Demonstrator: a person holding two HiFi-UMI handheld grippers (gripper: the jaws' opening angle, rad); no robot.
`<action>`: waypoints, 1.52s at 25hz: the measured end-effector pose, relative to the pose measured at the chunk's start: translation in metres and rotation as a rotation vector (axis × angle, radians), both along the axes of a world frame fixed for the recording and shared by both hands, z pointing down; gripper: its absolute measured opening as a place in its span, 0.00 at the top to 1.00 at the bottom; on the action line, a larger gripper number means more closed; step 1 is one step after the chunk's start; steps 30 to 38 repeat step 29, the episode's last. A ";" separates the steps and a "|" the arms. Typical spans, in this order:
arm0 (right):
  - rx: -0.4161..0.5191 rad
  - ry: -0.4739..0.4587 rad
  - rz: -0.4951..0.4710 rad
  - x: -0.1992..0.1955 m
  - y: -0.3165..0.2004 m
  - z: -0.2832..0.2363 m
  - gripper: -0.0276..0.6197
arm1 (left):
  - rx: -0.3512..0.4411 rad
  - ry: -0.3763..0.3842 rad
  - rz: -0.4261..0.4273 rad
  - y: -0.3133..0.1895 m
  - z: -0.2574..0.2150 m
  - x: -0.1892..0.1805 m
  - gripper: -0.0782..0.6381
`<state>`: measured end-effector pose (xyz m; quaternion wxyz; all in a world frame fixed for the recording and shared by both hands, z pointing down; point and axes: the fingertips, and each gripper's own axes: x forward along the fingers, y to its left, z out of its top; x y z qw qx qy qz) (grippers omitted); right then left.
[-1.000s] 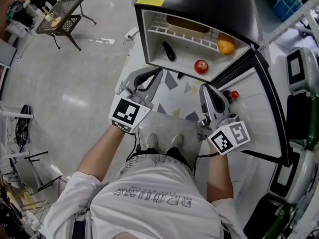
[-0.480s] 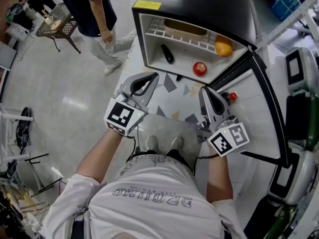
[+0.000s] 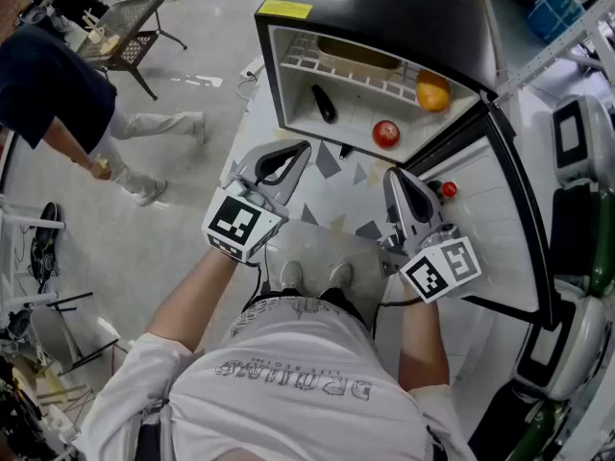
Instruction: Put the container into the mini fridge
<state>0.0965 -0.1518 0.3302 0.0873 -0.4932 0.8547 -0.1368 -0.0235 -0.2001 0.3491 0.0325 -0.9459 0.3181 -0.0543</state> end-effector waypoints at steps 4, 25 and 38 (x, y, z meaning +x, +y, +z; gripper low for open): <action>-0.004 -0.001 -0.009 0.000 -0.001 0.000 0.96 | -0.002 0.000 0.000 -0.001 -0.001 0.002 0.88; -0.013 0.001 -0.023 0.007 -0.004 0.005 0.96 | -0.003 0.000 -0.006 -0.004 -0.004 0.013 0.88; -0.008 0.002 -0.028 0.007 -0.005 0.003 0.96 | -0.001 0.001 -0.007 -0.004 -0.006 0.015 0.88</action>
